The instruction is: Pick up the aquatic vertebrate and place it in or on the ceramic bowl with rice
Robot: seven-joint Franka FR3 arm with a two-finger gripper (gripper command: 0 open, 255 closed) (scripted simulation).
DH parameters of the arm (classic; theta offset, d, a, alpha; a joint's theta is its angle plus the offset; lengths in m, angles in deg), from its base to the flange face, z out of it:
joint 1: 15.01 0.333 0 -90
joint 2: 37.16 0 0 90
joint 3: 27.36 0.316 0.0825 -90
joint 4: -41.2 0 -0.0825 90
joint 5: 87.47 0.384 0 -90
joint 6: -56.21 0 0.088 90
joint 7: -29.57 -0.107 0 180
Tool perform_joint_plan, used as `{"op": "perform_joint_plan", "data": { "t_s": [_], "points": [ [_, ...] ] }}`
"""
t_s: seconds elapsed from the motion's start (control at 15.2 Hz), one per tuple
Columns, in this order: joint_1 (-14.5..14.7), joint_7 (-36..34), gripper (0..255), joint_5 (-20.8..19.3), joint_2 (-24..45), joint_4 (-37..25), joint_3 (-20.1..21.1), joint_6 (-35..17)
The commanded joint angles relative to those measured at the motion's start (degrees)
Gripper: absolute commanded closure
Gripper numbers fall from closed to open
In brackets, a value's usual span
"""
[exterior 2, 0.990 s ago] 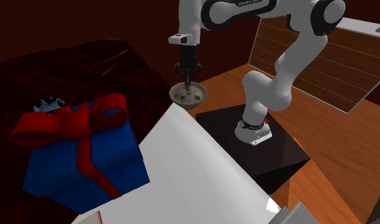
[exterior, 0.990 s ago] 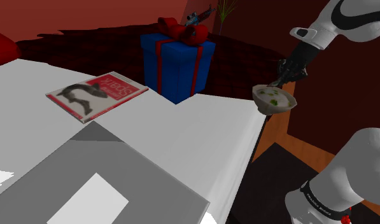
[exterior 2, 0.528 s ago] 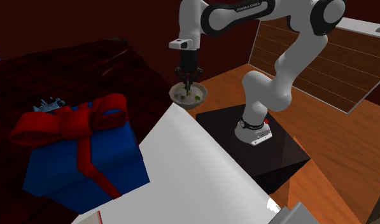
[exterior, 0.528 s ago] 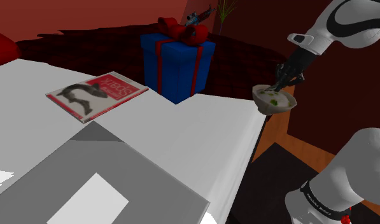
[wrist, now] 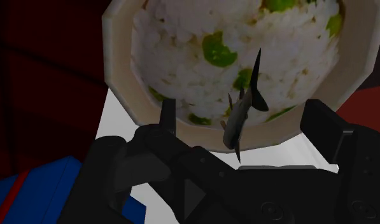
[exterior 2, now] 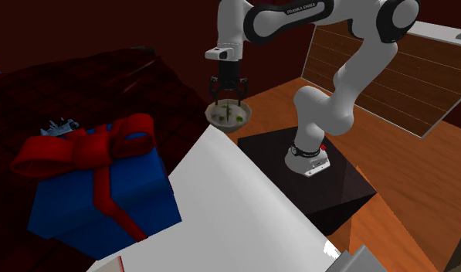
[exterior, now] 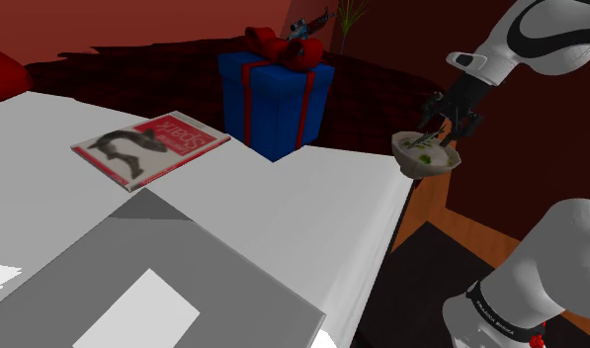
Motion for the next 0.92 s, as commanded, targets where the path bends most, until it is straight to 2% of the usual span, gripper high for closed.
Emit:
{"op": "perform_joint_plan", "data": {
  "t_s": [0.0, 0.07, 0.33, 0.86],
  "points": [
    [0.00, 0.00, 0, 0.00, 0.00, 0.00, 0.00, 0.00],
    [0.00, 0.00, 0, 0.00, 0.00, 0.00, 0.00, 0.00],
    [-0.07, -0.01, 0, 0.10, -0.32, -7.08, 0.29, 7.38],
    [-0.07, -0.01, 0, 0.11, -0.31, -7.08, 0.30, 7.38]
  ]
}}
